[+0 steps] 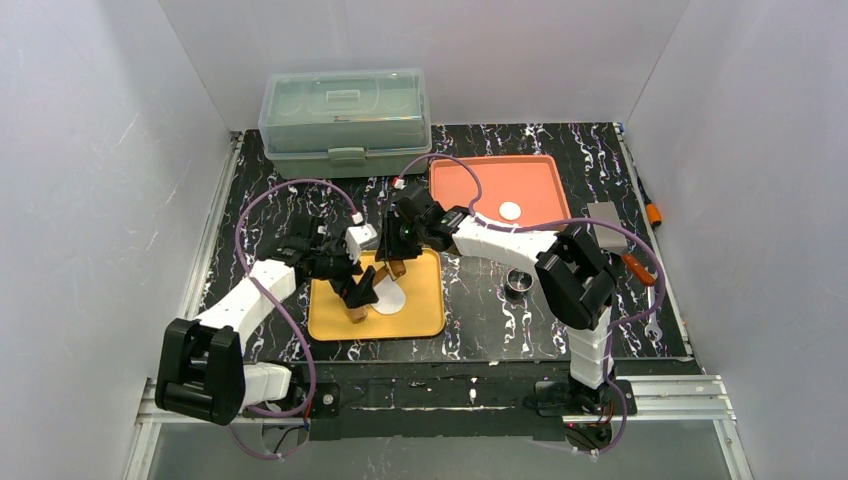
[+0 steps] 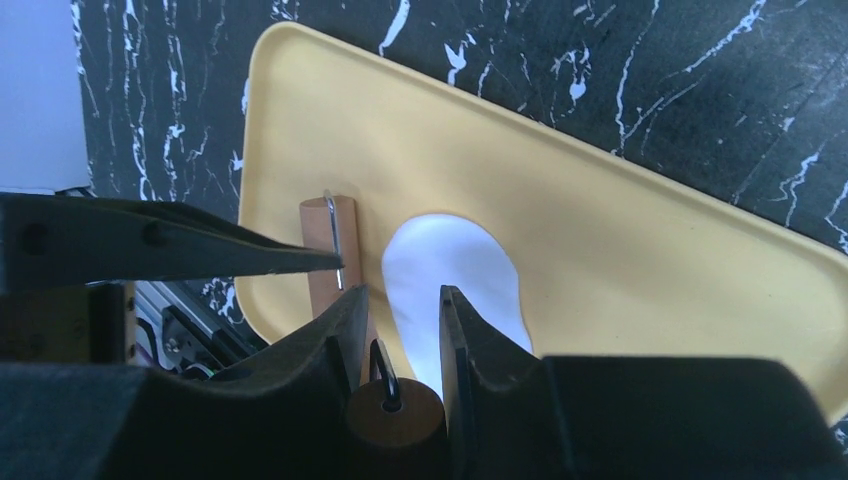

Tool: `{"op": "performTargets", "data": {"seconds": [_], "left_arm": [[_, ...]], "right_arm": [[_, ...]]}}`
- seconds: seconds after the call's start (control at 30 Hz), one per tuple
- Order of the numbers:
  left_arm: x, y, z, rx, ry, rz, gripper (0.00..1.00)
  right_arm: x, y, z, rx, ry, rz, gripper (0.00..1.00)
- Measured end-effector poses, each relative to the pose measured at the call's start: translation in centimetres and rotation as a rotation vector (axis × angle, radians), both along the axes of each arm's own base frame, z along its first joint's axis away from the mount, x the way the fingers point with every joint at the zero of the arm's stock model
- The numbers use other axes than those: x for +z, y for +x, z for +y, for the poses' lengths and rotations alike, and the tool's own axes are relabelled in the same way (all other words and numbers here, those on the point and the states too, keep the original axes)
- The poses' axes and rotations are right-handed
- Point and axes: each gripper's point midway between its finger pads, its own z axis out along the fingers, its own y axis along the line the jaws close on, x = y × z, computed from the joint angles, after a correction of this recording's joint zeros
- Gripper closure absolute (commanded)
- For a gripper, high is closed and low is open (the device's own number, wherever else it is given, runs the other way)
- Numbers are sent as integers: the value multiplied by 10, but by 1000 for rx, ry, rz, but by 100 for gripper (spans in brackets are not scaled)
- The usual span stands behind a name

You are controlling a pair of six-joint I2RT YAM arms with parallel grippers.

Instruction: Roll out the dumpling wrappers from the dough

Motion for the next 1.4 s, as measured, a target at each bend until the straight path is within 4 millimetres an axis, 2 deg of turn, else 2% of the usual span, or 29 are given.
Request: {"op": "performTargets", "data": {"seconds": [0.17,0.23,0.43,0.57,0.63,0.77,0.83,0.9,0.93,0.97,1.13,1.27,1.4], "left_arm": [[-20,17,6,11,77,-127,13],[-27,20,8,11,96,-161,20],[-27,31,4,-2,96,-237,59],[-25,32,1,-16,88,-255,85],[-25,27,-4,-48,73,-249,99],[-27,25,-7,-66,63,-242,100],[-27,25,-7,-69,61,-240,100],[-27,25,-7,-72,61,-244,100],[-27,25,-7,-75,61,-246,100],[-27,25,-7,-75,62,-249,100],[-33,25,-1,-63,88,-248,100],[-32,26,-1,-64,92,-256,100],[-33,26,0,-63,95,-256,100]], "right_arm": [[4,1,4,-4,25,0,99],[4,1,5,-1,27,2,99],[6,-3,6,14,38,12,99],[7,-1,7,14,43,9,99],[11,5,9,10,61,-9,99],[10,3,9,23,64,2,99],[9,2,8,26,61,8,77],[10,0,8,33,57,12,47],[10,0,7,36,52,18,35],[11,-2,6,46,49,25,31],[7,-13,-1,89,37,83,23],[8,-20,-5,123,52,133,32],[11,-25,-4,148,77,161,49]]}}
